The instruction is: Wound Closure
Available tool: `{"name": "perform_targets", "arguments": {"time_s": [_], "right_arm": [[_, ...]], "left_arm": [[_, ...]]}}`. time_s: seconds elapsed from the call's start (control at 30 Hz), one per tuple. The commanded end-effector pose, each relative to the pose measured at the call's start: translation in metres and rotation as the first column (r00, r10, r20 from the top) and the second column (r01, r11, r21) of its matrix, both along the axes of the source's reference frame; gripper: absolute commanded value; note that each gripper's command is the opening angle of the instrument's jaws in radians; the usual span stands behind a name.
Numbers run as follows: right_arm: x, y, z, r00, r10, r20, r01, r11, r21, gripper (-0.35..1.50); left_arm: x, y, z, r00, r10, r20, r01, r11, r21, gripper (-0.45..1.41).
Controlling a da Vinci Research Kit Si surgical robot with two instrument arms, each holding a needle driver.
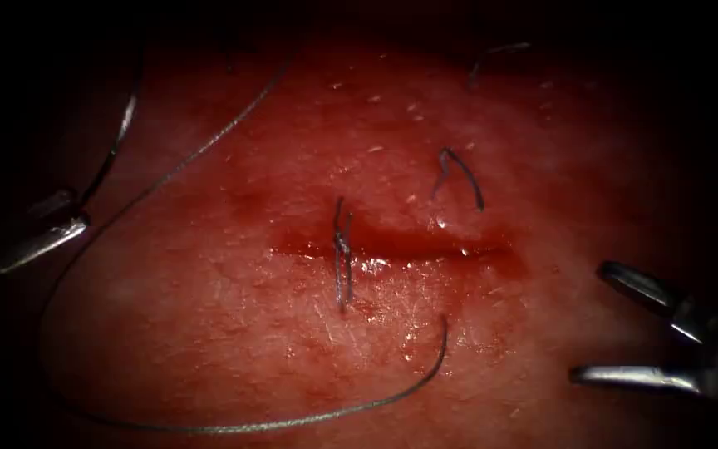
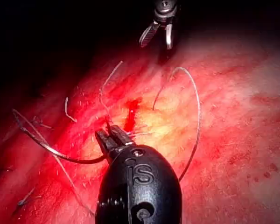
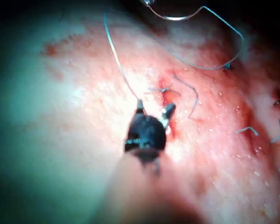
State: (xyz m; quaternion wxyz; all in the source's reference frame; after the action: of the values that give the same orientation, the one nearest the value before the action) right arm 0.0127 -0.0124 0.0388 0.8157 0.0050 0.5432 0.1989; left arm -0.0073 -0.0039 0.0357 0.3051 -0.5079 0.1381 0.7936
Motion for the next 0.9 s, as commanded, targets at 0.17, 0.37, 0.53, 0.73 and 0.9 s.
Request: {"name": "perform_targets", "arguments": {"time_s": [0.17, 0.37, 0.53, 0.73, 0.9], "right_arm": [[0.0043, 0.002, 0.0055, 0.999, 0.04, -0.001, -0.04, 0.999, -0.026, 0.76], [0.0085, -0.0006, 0.0113, 0.998, 0.025, -0.051, -0.023, 0.999, 0.035, 0.26], [0.0098, -0.0036, 0.014, 0.997, -0.002, -0.078, 0.006, 0.998, 0.06, -0.35], [0.01, -0.0045, 0.0168, 0.997, -0.018, -0.069, 0.022, 0.997, 0.069, -0.35], [0.0096, -0.0041, 0.0191, 0.999, -0.012, -0.042, 0.015, 0.997, 0.075, -0.35]], "left_arm": [[-0.0025, -0.0005, 0.0009, 1.0, 0.021, 0.001, -0.021, 1.0, 0.001, -0.45], [-0.0029, -0.0007, 0.0009, 1.0, 0.026, 0.0, -0.026, 1.0, 0.001, -0.45], [-0.0029, -0.0007, 0.0009, 1.0, 0.025, 0.0, -0.025, 1.0, 0.002, -0.45], [-0.0029, -0.0007, 0.0009, 1.0, 0.025, 0.0, -0.025, 1.0, 0.002, -0.45], [-0.0029, -0.0007, 0.0009, 1.0, 0.026, 0.0, -0.026, 1.0, 0.002, -0.45]]}}
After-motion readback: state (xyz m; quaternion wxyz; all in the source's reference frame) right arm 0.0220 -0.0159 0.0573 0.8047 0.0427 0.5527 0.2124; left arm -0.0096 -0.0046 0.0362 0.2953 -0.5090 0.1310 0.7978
